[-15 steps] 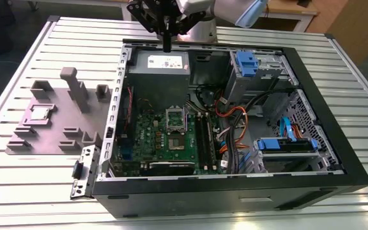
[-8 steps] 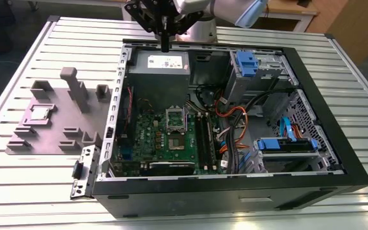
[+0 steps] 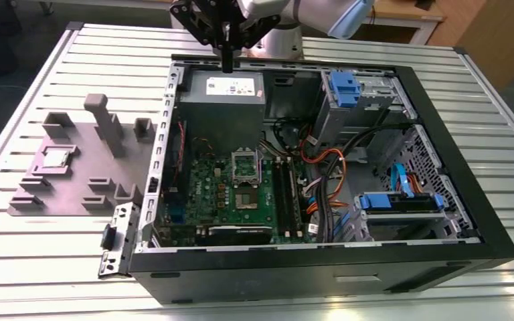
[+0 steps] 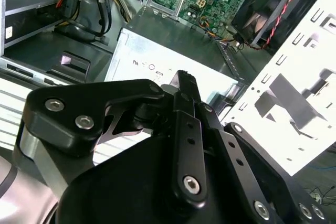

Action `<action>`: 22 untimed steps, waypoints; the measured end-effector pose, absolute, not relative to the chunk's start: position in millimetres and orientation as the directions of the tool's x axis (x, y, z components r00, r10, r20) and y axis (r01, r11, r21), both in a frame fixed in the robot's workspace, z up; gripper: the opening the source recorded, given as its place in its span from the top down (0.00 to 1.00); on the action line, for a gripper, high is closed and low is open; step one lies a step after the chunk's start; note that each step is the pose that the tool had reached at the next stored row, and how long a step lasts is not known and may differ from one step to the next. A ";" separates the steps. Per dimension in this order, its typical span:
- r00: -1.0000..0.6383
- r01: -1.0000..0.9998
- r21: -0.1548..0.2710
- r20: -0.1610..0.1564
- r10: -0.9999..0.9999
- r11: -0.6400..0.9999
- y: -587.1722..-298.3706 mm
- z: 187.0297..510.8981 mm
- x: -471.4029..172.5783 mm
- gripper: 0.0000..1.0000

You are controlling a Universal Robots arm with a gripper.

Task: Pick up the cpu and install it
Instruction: 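Reach for the cpu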

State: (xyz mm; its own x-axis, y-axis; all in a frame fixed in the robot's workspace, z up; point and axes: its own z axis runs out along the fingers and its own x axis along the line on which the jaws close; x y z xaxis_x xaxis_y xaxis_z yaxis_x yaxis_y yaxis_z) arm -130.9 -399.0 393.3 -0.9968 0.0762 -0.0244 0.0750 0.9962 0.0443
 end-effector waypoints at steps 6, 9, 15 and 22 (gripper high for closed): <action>-0.997 0.075 0.044 -0.024 0.076 0.996 -398.9 393.2 -134.9 0.89; -0.997 0.075 0.044 -0.024 0.076 0.996 -398.9 393.2 -136.4 0.89; -0.997 0.075 0.044 -0.024 0.076 0.996 -399.0 393.2 -139.4 0.89; -0.997 0.075 0.044 -0.024 0.076 0.996 -398.9 393.0 -142.2 0.89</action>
